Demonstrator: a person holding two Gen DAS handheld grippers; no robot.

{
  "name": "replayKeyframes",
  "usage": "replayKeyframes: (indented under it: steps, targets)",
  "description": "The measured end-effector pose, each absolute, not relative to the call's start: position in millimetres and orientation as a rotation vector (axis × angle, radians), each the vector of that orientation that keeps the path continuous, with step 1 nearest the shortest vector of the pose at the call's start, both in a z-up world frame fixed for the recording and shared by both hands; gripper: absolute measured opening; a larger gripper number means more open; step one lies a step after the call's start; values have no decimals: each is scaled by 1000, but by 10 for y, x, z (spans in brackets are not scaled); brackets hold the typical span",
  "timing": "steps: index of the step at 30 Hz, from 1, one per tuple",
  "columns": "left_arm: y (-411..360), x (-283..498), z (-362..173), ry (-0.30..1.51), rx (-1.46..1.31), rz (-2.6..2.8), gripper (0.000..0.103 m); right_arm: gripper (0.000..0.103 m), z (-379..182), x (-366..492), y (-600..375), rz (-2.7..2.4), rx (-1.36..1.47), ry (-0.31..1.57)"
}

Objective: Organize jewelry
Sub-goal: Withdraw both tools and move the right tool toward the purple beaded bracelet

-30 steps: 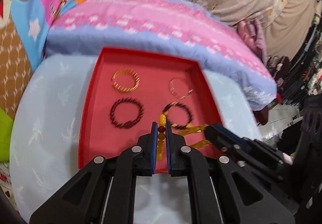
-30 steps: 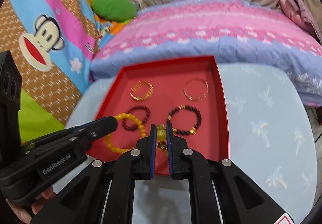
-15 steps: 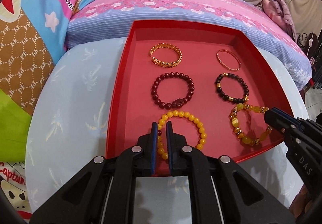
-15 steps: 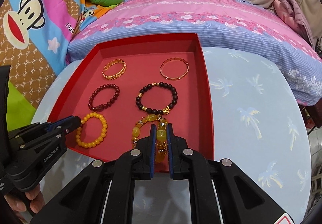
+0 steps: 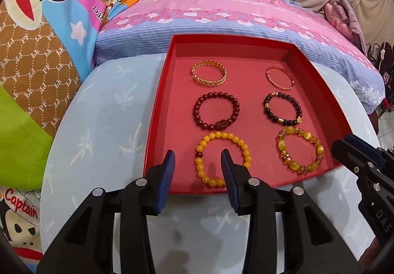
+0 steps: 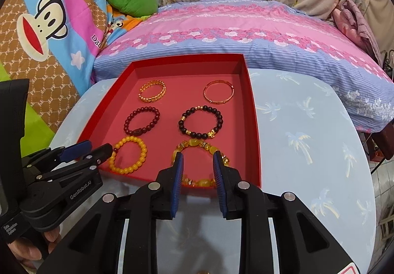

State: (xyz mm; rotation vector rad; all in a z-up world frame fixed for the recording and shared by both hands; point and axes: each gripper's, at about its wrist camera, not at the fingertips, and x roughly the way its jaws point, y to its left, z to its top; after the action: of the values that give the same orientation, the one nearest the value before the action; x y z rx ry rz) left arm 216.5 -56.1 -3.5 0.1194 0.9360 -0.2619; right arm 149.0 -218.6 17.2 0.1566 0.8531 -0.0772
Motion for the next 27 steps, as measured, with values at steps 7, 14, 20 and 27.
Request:
replayKeyframes:
  steps: [7, 14, 20, 27]
  targets:
    - [-471, 1815, 149, 897, 112, -268, 41, 25, 217, 1030, -2121, -54, 147, 863]
    - [-352, 1425, 201, 897, 105, -277, 41, 25, 154, 541, -2047, -35, 157, 896]
    - [-260, 1092, 138, 917, 116, -277, 41, 25, 43, 179, -1927, -11, 169, 937]
    - [-154, 785, -17, 961, 126, -273, 41, 25, -96, -125, -1770, 20, 174, 982]
